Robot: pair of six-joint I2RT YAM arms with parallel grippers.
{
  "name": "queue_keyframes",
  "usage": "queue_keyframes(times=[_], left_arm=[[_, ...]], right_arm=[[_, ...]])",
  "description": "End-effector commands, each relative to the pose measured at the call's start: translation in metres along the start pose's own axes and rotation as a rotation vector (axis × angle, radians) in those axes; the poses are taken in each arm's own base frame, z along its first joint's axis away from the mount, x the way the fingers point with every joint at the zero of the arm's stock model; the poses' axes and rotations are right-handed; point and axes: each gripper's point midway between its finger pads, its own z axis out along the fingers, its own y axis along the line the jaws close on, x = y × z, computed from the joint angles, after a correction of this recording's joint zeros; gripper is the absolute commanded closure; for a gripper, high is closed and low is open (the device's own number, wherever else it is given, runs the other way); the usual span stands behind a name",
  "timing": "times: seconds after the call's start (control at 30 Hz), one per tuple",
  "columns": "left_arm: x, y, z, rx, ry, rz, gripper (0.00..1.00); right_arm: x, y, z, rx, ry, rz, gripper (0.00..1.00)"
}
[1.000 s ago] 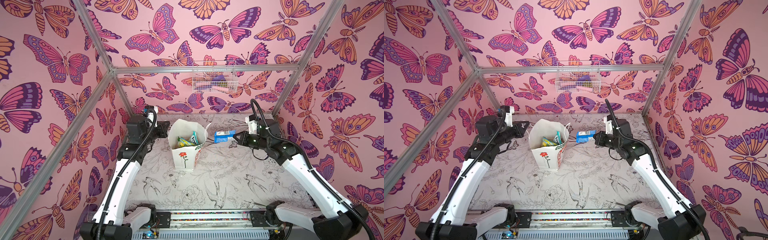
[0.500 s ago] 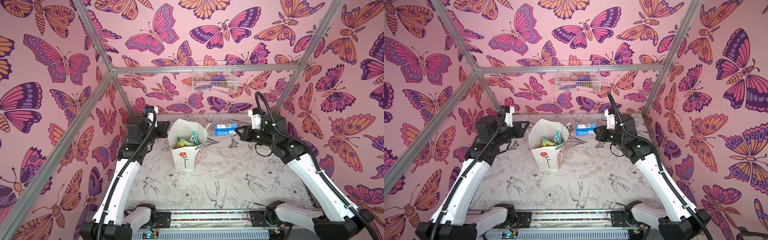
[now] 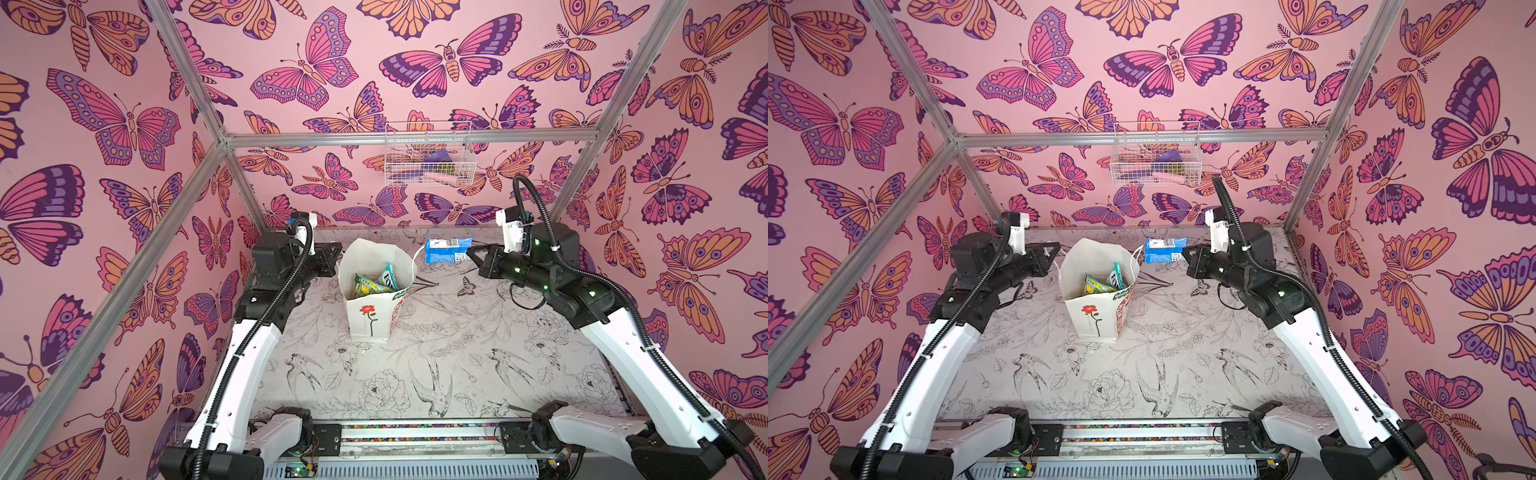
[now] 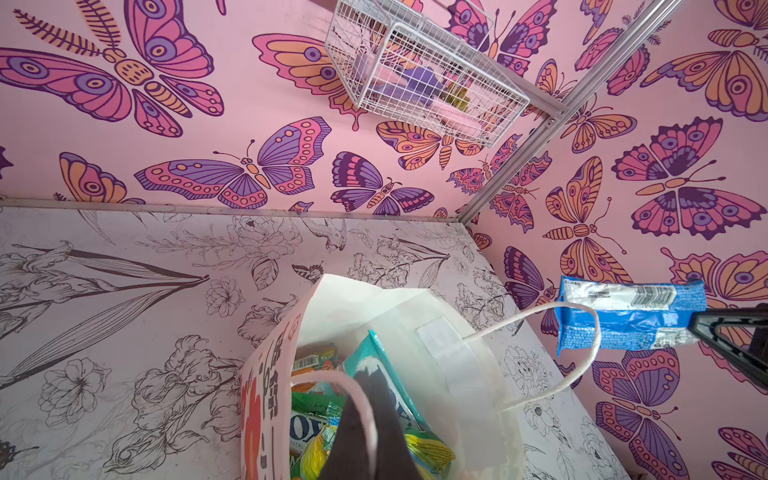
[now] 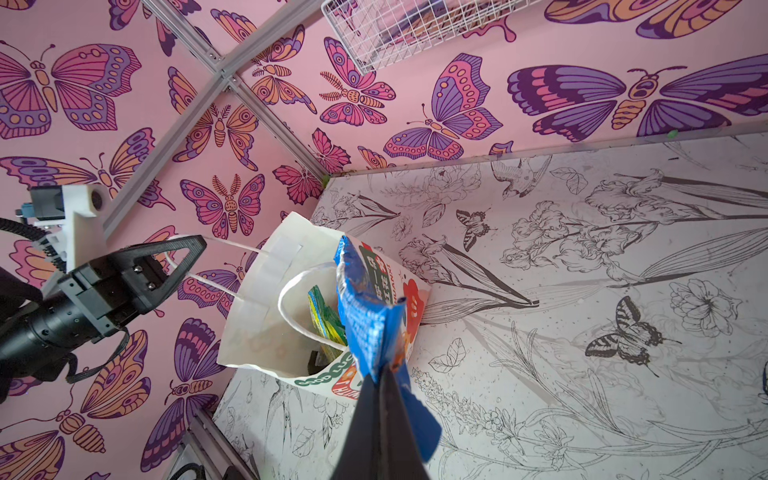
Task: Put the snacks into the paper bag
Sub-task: 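Lift the blue pack with the right gripper toward the bag, then carry the blue pack over the bag opening with the right gripper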
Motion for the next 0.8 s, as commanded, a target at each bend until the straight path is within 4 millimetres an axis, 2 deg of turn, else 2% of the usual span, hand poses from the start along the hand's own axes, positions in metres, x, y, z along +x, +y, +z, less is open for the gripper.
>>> queue_keyframes(times=[0.0,0.23,0.4,0.77], left_arm=[[-0.018,-0.016,-0.011,0.063,-0.077,0.042,1.00],[-0.018,-0.016,-0.011,0.063,-0.077,0.041,1.00],[-0.018,-0.016,-0.010,0.065,-0.075,0.039,1.00],[-0.019,-0.017,-0.012,0.065,-0.081,0.043,1.00]], right_arm=[[-0.022,0.019,-0.011,-0.029,-0.077,-0.056,1.00],[-0.035,0.034,-0.018,-0.046,-0.121,-0.084,1.00],[-0.042,0.052,-0.020,-0.081,-0.147,-0.113,1.00],[-0.038,0.084,-0.007,-0.098,-0.125,-0.212,1.00]])
